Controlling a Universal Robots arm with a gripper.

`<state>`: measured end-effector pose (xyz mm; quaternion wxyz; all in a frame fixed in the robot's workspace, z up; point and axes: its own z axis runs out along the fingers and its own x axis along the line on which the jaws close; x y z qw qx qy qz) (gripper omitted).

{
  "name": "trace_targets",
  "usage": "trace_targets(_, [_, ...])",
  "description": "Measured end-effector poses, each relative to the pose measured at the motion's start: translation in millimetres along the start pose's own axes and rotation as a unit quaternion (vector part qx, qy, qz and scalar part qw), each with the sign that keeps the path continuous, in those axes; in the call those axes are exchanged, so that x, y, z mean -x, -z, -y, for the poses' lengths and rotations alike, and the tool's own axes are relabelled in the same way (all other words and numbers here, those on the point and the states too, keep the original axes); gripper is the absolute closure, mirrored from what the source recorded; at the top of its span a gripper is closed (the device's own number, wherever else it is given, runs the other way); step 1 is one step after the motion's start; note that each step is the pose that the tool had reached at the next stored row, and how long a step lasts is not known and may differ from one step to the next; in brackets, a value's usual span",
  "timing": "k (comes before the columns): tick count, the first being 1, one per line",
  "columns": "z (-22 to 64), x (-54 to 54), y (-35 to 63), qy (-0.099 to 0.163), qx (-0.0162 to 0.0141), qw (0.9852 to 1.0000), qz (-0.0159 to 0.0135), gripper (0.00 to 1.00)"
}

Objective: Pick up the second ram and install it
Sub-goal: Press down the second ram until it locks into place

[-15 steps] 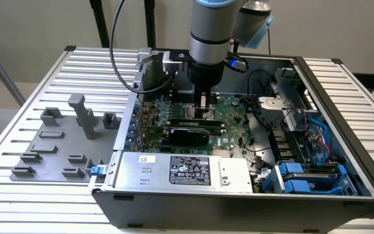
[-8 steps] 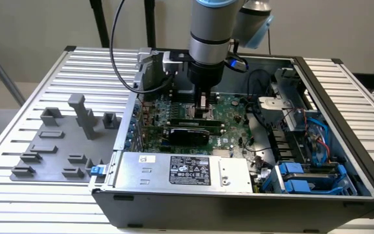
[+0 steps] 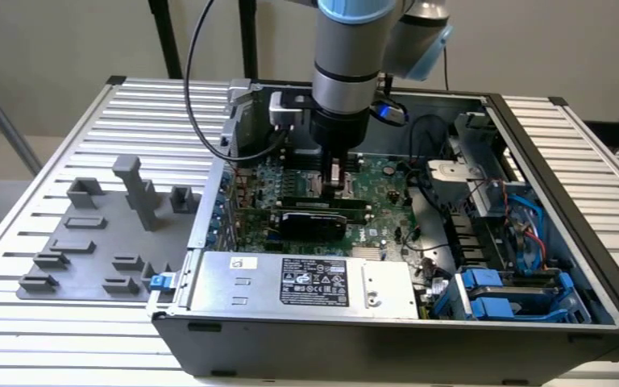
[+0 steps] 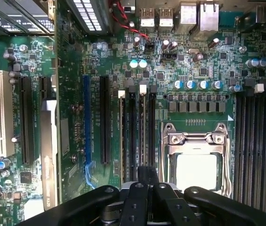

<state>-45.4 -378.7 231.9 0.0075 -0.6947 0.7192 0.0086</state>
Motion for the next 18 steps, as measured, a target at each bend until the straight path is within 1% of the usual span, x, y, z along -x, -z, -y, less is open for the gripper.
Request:
trace_targets(2, [-0.1, -0.2, -3.0, 0.0, 0.0003, 1.0, -0.0009, 1.0])
trace_targets(5, [-0.1, -0.4, -7.8, 0.0, 0.0004, 1.0, -0.0008, 1.0])
trace_targets(6, [-0.2, -0.5, -7.8, 0.0, 0.0004, 1.0, -0.001, 1.0])
trace_targets(7, [-0.2, -0.5, -6.7, 0.0, 0.0007, 1.0, -0.0012, 1.0])
trace_targets(8, [-0.1, 0.1, -4.1, 0.0, 0.0006, 1.0, 0.0005, 1.0])
trace_targets(10, [-0.1, 0.3, 5.0, 0.0, 0.0015, 1.0, 0.0, 1.0])
trace_targets(11, [-0.1, 0.2, 7.7, 0.0, 0.002, 1.0, -0.0002, 1.0])
trace_targets(18, [-0.1, 0.3, 7.9, 0.0, 0.002, 1.0, -0.0001, 1.0])
